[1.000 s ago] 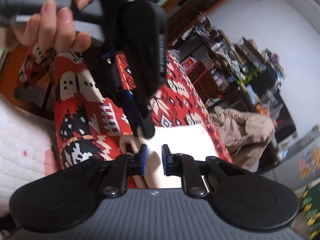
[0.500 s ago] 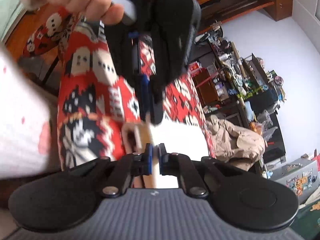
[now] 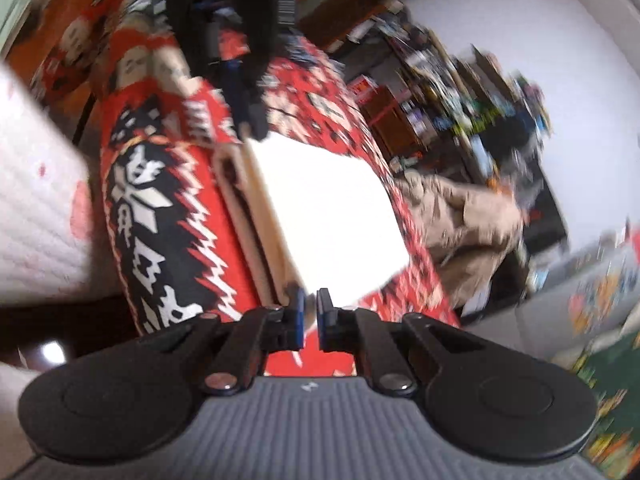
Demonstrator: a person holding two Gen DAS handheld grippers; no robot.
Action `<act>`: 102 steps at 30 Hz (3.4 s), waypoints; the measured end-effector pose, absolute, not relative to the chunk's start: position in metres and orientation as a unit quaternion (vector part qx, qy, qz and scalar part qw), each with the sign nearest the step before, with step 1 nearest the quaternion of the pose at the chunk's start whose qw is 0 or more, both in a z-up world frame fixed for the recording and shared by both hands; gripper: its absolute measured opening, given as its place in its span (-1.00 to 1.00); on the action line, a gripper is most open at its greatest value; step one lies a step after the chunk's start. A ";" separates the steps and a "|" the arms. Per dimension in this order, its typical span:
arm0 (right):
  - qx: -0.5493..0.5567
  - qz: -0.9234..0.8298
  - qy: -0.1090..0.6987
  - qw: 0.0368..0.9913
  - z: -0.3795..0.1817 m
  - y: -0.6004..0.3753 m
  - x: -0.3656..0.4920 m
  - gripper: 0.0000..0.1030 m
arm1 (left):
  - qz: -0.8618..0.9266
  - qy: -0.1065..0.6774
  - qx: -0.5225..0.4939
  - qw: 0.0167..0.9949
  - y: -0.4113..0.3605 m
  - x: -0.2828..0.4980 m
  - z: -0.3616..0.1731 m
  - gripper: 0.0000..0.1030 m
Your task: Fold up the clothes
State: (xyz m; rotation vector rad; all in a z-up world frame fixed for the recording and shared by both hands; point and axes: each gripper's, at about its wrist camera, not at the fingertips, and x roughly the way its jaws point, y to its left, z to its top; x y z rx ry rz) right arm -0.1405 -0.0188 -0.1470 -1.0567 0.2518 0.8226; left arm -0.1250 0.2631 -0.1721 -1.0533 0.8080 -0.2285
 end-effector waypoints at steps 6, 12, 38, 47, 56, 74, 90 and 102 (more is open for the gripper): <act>-0.244 0.383 0.248 0.856 -0.112 -0.053 -0.102 -0.86 | -0.094 0.377 -0.432 0.814 0.254 -0.130 -0.155 -0.84; -0.054 0.382 0.322 0.864 -0.099 -0.058 -0.070 -0.85 | -0.082 0.378 -0.375 0.842 0.246 -0.134 -0.137 -0.85; -0.073 0.352 0.300 0.883 -0.097 -0.044 -0.122 0.56 | -0.013 0.391 -0.059 0.919 0.163 -0.129 -0.078 -0.15; -0.087 0.345 0.320 0.878 -0.085 -0.053 -0.112 0.98 | 0.010 0.395 0.024 0.918 0.142 -0.128 -0.080 0.28; -0.116 0.309 0.340 0.881 -0.083 -0.050 -0.096 0.98 | 0.040 0.391 0.041 0.919 0.140 -0.125 -0.078 0.56; -0.139 0.256 0.297 0.909 -0.061 -0.053 -0.090 0.99 | 0.033 0.386 0.045 0.921 0.140 -0.116 -0.074 0.62; -0.068 0.259 0.321 0.908 -0.058 -0.055 -0.029 0.99 | 0.050 0.371 -0.124 0.919 0.191 -0.058 -0.075 0.60; -0.058 0.326 0.361 0.872 -0.075 0.012 0.049 -0.08 | 0.021 0.390 -0.190 0.901 0.228 0.018 -0.105 -0.31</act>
